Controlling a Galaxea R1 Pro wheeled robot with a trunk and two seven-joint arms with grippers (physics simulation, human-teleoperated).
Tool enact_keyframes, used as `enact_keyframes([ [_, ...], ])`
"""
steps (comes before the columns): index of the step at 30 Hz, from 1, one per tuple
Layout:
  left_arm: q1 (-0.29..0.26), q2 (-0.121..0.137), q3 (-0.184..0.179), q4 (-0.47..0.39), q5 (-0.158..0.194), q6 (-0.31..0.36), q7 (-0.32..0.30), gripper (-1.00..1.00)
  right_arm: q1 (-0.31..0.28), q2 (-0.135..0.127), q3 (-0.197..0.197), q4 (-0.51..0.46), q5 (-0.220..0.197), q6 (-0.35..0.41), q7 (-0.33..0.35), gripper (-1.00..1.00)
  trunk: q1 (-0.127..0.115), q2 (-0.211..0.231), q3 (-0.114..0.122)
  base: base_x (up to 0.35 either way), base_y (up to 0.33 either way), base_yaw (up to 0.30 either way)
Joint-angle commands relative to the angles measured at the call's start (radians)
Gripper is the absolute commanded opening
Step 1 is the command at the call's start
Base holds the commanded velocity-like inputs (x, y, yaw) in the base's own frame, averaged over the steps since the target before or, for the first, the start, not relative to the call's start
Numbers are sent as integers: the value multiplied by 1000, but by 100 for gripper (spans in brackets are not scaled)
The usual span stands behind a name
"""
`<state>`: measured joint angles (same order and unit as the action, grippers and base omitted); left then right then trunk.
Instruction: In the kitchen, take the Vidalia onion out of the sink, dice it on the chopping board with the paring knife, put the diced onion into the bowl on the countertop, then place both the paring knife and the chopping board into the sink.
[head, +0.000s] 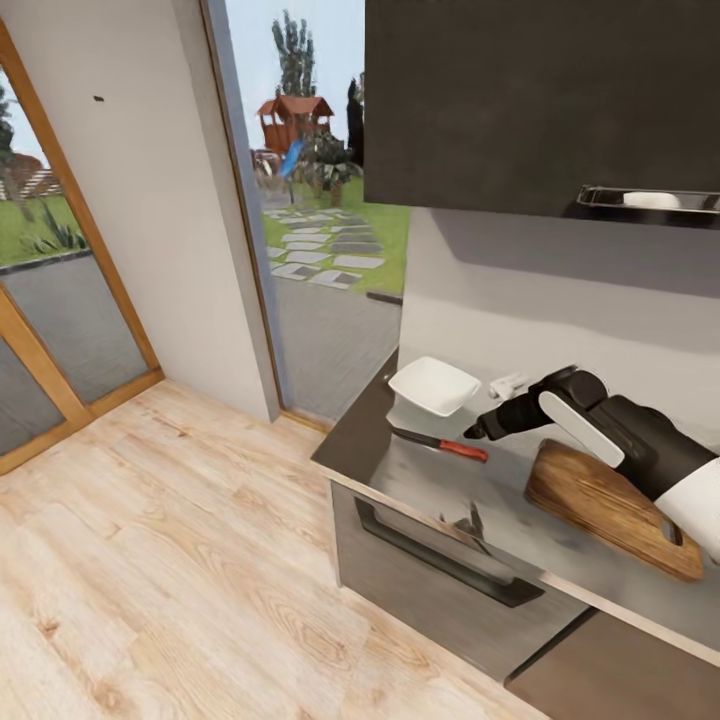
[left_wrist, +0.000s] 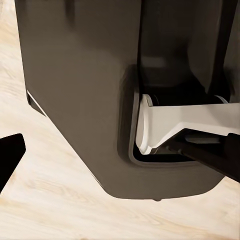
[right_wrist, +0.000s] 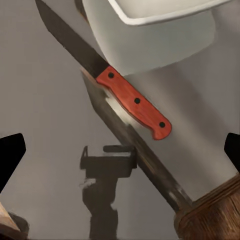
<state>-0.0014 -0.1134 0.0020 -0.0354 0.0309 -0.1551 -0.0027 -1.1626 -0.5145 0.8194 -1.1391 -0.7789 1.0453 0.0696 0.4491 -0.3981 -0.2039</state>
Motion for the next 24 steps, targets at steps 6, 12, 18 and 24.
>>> enact_keyframes([
  [6,0,0,0,0,4,-2,0,100,-2,-1,41,-1,9,2,7,100,1,-2,-2,240,0,0],
  [12,0,0,0,0,4,-2,0,100,-2,-9,44,-1,8,2,8,100,1,-2,-2,47,0,0],
  [18,0,0,-1,0,4,-2,0,100,-2,-32,44,-1,8,2,27,100,1,-2,-2,4,0,0],
  [24,0,0,-2,0,4,-3,0,100,-2,-33,45,-1,20,0,31,100,1,-2,-2,0,0,0],
])
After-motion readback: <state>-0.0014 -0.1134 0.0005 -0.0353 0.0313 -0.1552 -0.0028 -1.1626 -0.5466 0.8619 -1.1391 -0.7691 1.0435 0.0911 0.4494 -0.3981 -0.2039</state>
